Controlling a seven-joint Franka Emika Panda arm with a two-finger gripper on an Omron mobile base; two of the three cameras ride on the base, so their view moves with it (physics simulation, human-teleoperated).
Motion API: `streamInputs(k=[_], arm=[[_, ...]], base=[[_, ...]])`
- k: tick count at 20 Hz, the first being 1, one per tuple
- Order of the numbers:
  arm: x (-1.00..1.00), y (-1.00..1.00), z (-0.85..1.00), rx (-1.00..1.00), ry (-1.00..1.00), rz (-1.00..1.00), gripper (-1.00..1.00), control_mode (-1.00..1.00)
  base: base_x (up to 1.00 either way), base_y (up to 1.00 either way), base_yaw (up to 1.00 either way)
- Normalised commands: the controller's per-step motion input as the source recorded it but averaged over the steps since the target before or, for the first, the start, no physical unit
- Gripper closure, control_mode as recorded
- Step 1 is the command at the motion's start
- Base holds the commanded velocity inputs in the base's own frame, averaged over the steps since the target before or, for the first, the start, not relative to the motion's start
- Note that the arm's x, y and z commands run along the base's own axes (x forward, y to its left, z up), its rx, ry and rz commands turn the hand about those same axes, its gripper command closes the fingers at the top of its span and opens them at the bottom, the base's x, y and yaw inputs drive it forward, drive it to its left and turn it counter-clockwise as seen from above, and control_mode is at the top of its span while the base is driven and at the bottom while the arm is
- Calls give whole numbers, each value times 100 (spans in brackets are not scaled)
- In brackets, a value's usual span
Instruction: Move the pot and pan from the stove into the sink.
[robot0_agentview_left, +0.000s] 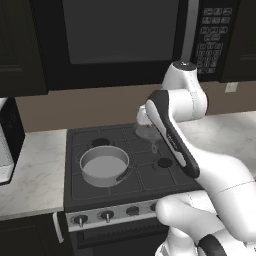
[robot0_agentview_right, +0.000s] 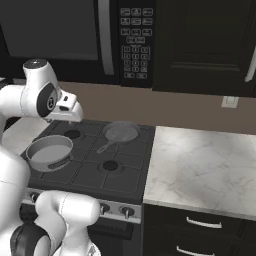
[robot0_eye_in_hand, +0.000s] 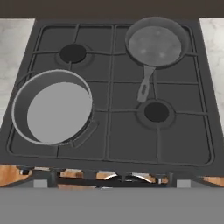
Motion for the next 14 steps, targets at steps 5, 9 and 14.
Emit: streamInputs(k=[5,9,14], arm=[[0,53,-16,2,-3,-15,-100,-100],[0,46,-15,3,-2,-18,-100,-100],[0,44,-14,4,-1,-21,-100,-100]], base=[[0,0,0],[0,0,0],[0,0,0]])
